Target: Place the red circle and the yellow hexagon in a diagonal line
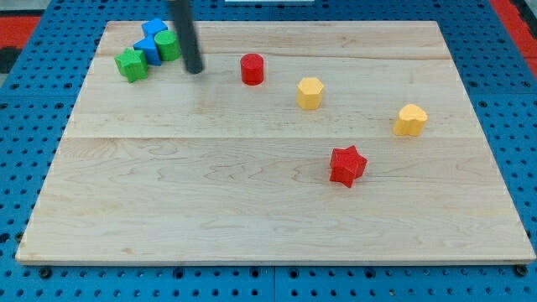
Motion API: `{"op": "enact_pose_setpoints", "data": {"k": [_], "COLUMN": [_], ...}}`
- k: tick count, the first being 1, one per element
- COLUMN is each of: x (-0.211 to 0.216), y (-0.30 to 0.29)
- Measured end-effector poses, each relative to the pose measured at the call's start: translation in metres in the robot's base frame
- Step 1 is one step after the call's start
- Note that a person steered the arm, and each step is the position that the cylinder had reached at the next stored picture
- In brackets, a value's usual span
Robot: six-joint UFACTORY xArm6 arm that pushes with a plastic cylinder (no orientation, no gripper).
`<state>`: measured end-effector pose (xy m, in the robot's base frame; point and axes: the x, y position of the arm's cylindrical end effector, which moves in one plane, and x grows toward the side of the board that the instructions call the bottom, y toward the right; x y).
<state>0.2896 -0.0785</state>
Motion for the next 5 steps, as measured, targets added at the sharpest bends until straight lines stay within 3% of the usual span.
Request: {"op": "enact_pose_setpoints", "data": {"k": [1,3,5], "x": [-0.006,0.065,0.103], "y": [0.072,0.135,0.191]}}
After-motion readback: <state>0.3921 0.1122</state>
